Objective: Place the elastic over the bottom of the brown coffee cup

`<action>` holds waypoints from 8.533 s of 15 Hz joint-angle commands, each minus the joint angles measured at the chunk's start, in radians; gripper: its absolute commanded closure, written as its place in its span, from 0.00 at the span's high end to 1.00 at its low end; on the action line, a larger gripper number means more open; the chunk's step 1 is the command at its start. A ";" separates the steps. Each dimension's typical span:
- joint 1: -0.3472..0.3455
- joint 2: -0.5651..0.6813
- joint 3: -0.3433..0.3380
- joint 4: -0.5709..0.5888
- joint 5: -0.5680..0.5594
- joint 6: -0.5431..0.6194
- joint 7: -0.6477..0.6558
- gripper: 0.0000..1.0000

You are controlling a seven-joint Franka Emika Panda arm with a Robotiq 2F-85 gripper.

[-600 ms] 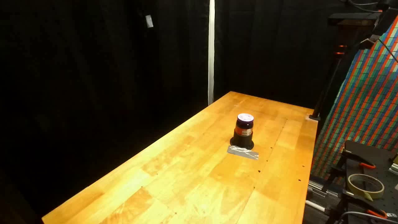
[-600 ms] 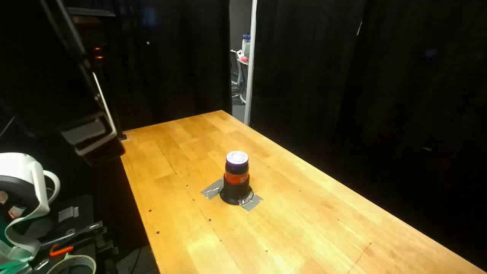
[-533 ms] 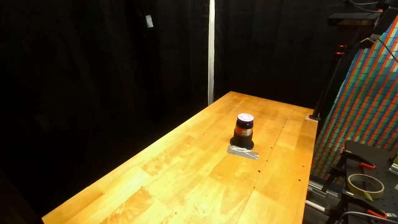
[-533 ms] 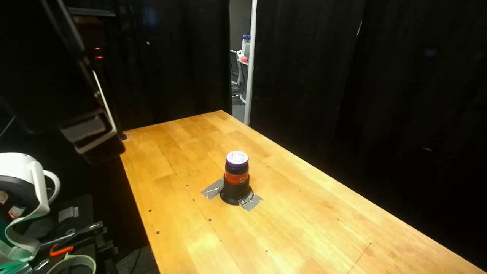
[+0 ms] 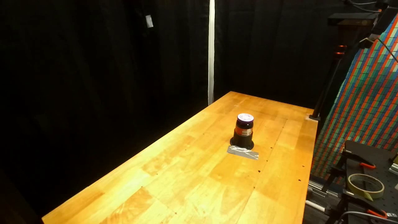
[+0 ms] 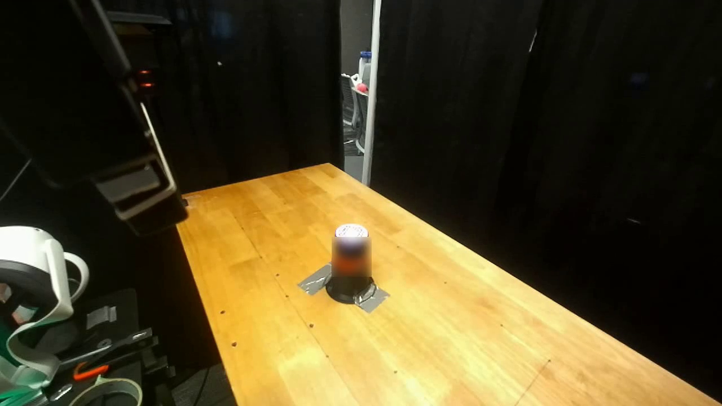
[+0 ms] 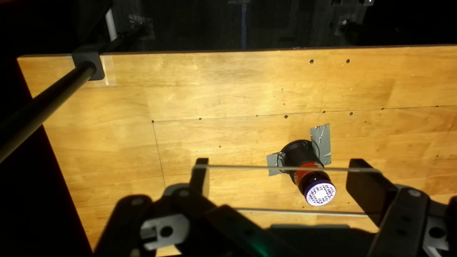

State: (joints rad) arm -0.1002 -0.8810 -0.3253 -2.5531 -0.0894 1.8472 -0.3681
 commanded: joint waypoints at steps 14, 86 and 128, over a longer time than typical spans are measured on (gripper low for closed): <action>0.188 0.851 0.401 0.509 0.150 0.049 0.371 1.00; 0.169 0.978 0.413 -0.001 0.126 1.027 0.343 1.00; 0.048 0.735 0.736 -0.080 2.164 1.271 -1.615 0.46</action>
State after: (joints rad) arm -0.0097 -0.1075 0.3974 -2.6154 1.9491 3.1548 -1.8120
